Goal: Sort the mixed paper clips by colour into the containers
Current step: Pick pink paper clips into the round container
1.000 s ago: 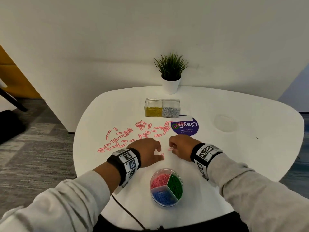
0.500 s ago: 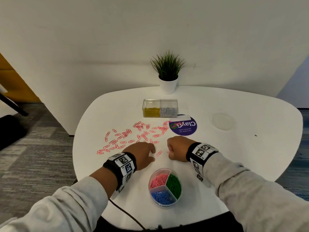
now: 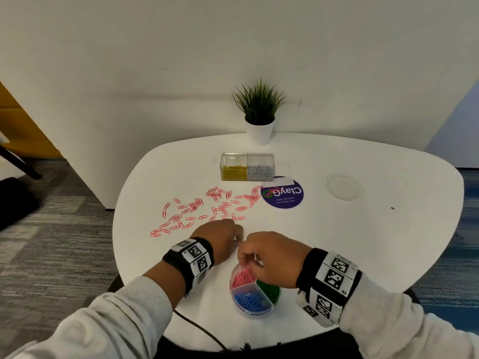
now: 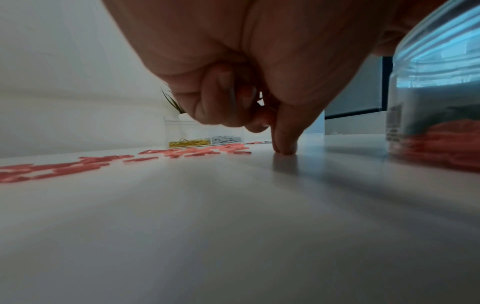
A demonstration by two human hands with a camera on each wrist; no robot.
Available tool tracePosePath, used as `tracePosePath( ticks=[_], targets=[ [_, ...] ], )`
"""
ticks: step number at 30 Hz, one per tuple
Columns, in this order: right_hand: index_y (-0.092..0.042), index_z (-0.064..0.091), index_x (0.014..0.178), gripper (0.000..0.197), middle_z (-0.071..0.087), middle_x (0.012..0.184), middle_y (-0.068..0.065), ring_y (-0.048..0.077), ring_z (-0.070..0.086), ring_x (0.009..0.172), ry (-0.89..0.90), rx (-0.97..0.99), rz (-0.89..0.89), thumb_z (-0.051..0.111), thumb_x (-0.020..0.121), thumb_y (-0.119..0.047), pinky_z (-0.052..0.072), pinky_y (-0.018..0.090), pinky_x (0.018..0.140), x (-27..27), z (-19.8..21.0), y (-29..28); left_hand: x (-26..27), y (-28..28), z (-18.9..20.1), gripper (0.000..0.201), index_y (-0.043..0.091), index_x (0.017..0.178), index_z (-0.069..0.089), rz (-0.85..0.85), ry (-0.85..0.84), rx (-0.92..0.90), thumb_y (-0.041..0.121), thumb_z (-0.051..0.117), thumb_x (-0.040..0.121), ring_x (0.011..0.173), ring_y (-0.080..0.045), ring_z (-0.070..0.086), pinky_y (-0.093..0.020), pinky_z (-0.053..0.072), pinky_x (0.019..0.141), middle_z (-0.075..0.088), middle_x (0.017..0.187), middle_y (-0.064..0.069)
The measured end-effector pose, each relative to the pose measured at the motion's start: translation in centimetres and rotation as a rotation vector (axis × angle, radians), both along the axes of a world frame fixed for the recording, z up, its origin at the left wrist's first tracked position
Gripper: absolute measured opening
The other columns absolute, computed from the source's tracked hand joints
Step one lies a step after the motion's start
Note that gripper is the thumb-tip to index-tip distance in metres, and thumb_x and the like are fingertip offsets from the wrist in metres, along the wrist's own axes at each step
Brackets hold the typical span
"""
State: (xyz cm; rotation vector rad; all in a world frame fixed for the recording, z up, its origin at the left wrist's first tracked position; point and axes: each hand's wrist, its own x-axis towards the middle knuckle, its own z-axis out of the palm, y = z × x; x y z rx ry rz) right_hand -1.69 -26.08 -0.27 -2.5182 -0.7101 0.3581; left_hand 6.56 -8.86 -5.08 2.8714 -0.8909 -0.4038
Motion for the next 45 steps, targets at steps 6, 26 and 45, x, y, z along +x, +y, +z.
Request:
tracePosePath(
  ticks=[6,26,45],
  targets=[
    [-0.026,0.069,0.115,0.026,0.068,0.116,-0.009,0.007,0.061,0.102,0.024,-0.030,0.017,0.053,0.095,-0.021,0.048,0.022,0.091,-0.3,-0.2,-0.1,-0.7,2.2,1.2,0.016,0.024,0.100,0.061,0.097,0.021,0.016,0.026,0.046,0.095,0.092,-0.017,0.055,-0.030,0.049,0.081,0.059,0.101,0.005],
    [-0.019,0.054,0.130,0.038,0.051,0.136,0.005,0.022,0.053,0.119,0.080,-0.136,-0.646,0.051,0.093,-0.015,0.038,0.027,0.097,7.8,-5.3,-10.1,-7.2,0.8,3.8,0.038,0.027,0.129,0.053,-0.382,-0.109,0.029,0.016,0.053,0.092,0.096,-0.024,0.060,-0.038,0.054,0.076,0.063,0.111,0.002],
    [-0.017,0.068,0.106,0.022,0.064,0.112,0.006,0.025,0.062,0.100,-0.042,-0.392,-0.410,0.055,0.090,-0.011,0.048,0.028,0.082,14.8,-5.4,-5.1,2.3,17.0,0.0,0.075,0.021,0.153,0.031,0.565,0.042,-0.012,0.058,0.053,0.092,0.129,-0.019,0.051,-0.035,0.041,0.107,0.047,0.146,-0.001]
  ],
)
